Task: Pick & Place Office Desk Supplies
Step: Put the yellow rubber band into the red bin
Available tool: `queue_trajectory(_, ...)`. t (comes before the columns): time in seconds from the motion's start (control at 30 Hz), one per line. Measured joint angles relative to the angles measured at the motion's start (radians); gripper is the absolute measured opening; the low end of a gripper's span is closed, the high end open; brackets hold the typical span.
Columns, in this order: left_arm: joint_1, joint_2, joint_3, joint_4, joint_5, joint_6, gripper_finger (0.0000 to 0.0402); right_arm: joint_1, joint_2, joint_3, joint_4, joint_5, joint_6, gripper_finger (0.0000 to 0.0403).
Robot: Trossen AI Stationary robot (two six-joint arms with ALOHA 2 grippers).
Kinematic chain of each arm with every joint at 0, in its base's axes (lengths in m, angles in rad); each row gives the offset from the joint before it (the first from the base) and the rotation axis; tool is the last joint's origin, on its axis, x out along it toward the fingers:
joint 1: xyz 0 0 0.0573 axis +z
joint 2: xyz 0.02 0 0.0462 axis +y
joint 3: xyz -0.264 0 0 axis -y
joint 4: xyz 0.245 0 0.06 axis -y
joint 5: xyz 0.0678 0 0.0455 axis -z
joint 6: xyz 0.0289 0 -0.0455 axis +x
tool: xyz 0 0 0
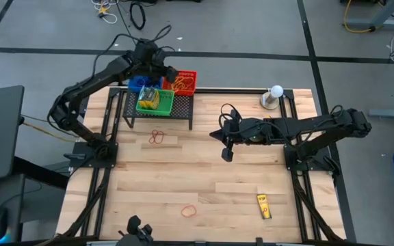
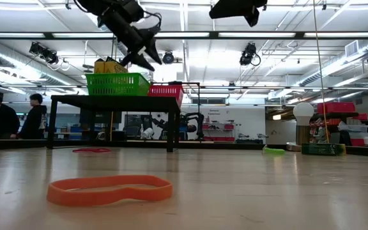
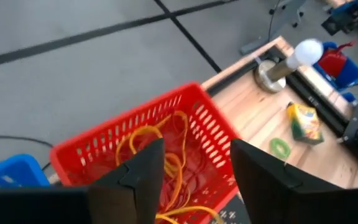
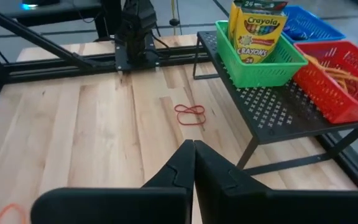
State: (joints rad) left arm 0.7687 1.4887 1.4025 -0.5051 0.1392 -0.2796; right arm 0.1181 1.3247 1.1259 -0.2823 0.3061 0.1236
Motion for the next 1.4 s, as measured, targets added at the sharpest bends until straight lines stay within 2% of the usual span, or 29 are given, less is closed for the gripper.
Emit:
queue_trajectory(0.1, -0.008, -0.001, 0.070, -0.049, -0.001, 0.000, 0.0195, 0.000, 0.000, 0.000, -0.013, 0.000, 0.038, 0.0010)
queue_trajectory(0.2, -0.056, -0.020, 0.099, -0.072, -0.011, 0.001, 0.0170, 0.000, -0.005, 0.000, -0.062, 0.000, 0.096, 0.0011)
queue_trajectory(0.3, -0.152, -0.052, 0.076, -0.021, -0.045, 0.013, 0.0121, 0.000, -0.011, 0.001, -0.125, 0.019, 0.168, 0.0011)
queue_trajectory(0.43, -0.290, -0.075, -0.051, 0.129, -0.081, 0.067, 0.0041, 0.000, -0.017, 0.000, -0.215, 0.038, 0.246, 0.0005)
queue_trajectory(0.5, -0.325, -0.080, -0.106, 0.138, -0.079, 0.085, 0.0012, 0.003, -0.017, 0.000, -0.245, 0.038, 0.268, 0.0004)
queue_trajectory(0.6, -0.320, -0.084, -0.108, 0.052, -0.081, 0.111, 0.0006, 0.017, -0.018, 0.000, -0.237, 0.040, 0.284, 0.0006)
queue_trajectory(0.73, -0.282, -0.065, -0.010, -0.147, -0.108, 0.179, 0.0005, 0.027, -0.018, 0.000, -0.235, 0.038, 0.284, 0.0004)
queue_trajectory(0.9, -0.238, 0.041, 0.136, -0.403, -0.065, 0.253, 0.0005, 0.021, -0.018, 0.000, -0.228, 0.039, 0.275, 0.0005)
queue_trajectory(0.97, -0.243, 0.096, 0.176, -0.499, -0.088, 0.294, 0.0005, 0.018, -0.018, 0.000, -0.221, 0.039, 0.259, 0.0006)
queue_trajectory(1.1, -0.267, 0.167, 0.229, -0.549, -0.221, 0.340, 0.0005, 0.018, -0.018, 0.000, -0.209, 0.039, 0.245, 0.0006)
queue_trajectory(1.3, -0.263, 0.184, 0.237, -0.534, -0.339, 0.332, 0.0007, 0.020, -0.018, 0.000, -0.200, 0.039, 0.246, 0.0006)
queue_trajectory(1.4, -0.256, 0.184, 0.238, -0.532, -0.349, 0.336, 0.0007, 0.020, -0.018, 0.000, -0.200, 0.039, 0.245, 0.0006)
